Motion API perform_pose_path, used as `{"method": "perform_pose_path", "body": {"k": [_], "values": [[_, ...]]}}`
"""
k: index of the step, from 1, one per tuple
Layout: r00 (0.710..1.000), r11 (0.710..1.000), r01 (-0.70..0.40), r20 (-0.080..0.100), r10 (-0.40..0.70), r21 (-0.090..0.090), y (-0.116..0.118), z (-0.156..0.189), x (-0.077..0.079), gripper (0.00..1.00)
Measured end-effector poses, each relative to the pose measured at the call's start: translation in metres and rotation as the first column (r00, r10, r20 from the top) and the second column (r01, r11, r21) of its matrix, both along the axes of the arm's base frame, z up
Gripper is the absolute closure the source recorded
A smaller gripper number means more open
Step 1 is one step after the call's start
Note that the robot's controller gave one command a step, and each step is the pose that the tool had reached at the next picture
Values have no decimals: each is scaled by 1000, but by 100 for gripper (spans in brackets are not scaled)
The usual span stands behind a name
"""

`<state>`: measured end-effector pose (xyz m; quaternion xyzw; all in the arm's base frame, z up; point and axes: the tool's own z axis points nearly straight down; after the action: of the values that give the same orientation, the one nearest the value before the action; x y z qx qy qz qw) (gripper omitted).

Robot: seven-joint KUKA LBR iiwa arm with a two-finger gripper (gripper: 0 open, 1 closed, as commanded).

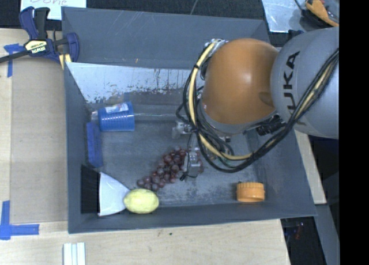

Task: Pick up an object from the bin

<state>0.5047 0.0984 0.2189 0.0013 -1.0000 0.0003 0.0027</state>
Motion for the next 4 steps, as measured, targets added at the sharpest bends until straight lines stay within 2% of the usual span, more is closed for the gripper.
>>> {"method": "perform_pose_path", "body": {"k": [1,2,3,4], "values": [[1000,1000,3,8,-3,1,-1,4,2,0],[986,986,-166,12,166,0,-18,-125,31,0],[977,977,-212,26,212,0,-25,-55,33,0],[984,984,-176,6,176,1,-20,-141,29,0]]}}
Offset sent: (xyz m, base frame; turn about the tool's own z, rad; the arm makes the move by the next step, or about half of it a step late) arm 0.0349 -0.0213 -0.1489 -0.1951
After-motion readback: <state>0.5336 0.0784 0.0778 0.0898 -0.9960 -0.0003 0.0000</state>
